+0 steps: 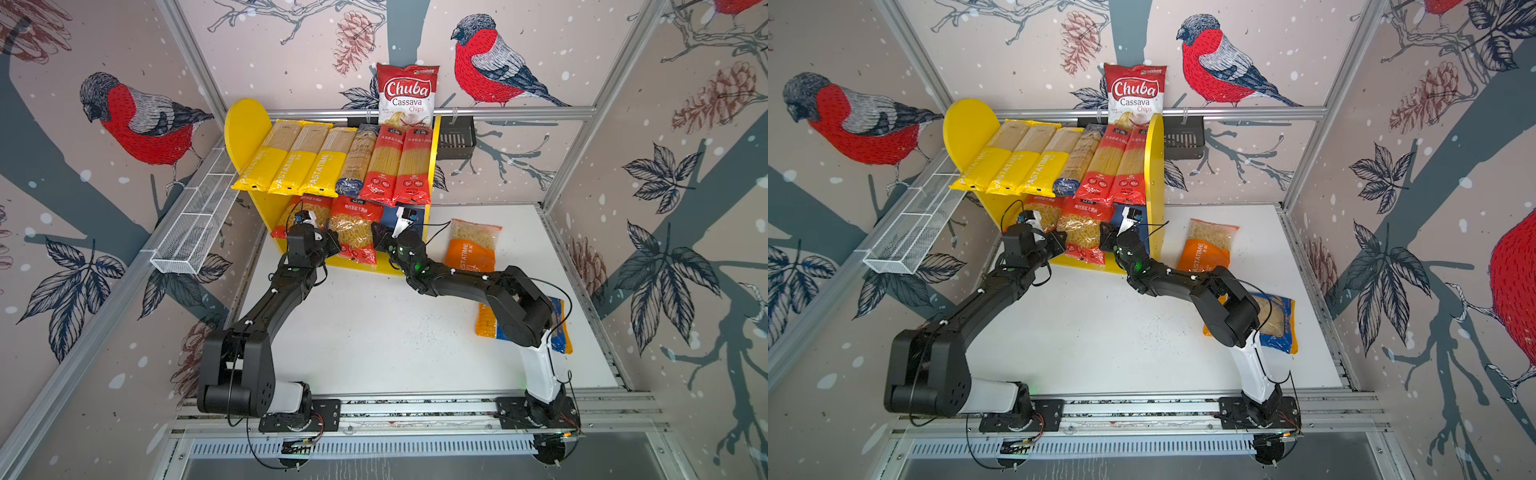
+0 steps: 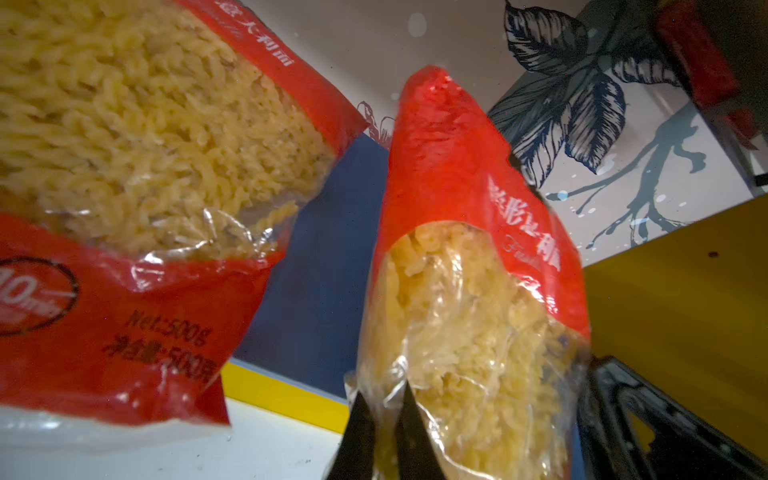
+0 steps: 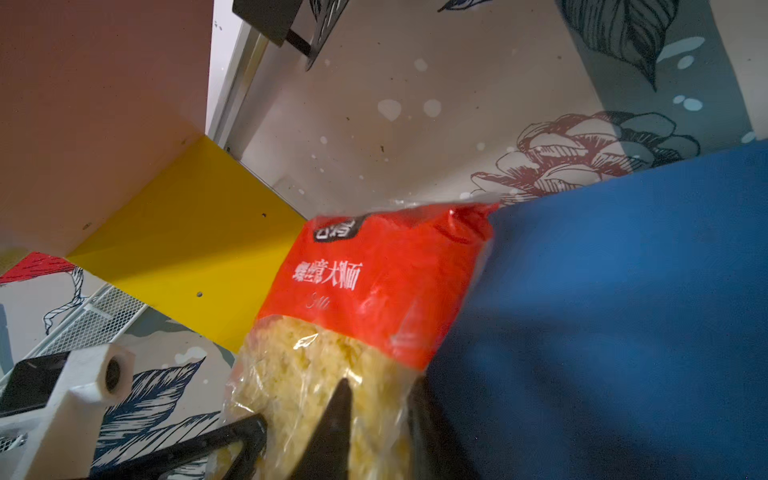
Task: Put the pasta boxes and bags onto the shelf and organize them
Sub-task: 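Push the bag into the lower shelf with the left gripper while the right releases it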
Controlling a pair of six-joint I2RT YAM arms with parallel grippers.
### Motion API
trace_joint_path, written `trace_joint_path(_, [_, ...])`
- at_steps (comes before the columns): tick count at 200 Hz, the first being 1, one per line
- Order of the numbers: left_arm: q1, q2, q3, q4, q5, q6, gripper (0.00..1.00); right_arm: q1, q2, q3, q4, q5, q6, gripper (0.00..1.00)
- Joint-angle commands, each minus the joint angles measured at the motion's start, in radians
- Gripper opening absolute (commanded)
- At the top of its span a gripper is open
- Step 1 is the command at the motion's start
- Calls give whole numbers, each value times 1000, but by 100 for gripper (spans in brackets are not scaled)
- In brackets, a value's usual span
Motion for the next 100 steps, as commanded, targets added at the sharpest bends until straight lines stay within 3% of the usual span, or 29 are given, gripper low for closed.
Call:
trace_joint_path(1, [6,36,30,137,-28,-18,0,12,-26,-22,-13,29,12,48])
trace_joint_path(38, [7,87,65,127,7,-23,0,47,-99,-118,-60,12,39,55])
trace_joint_path(91, [74,152,215,-69,95,69,0,63,-157,-182,-167,-49,98,61])
trace_joint_path(100, [77,157,231,-90,102,77,5,62,-159,-180,-176,-60,97,62])
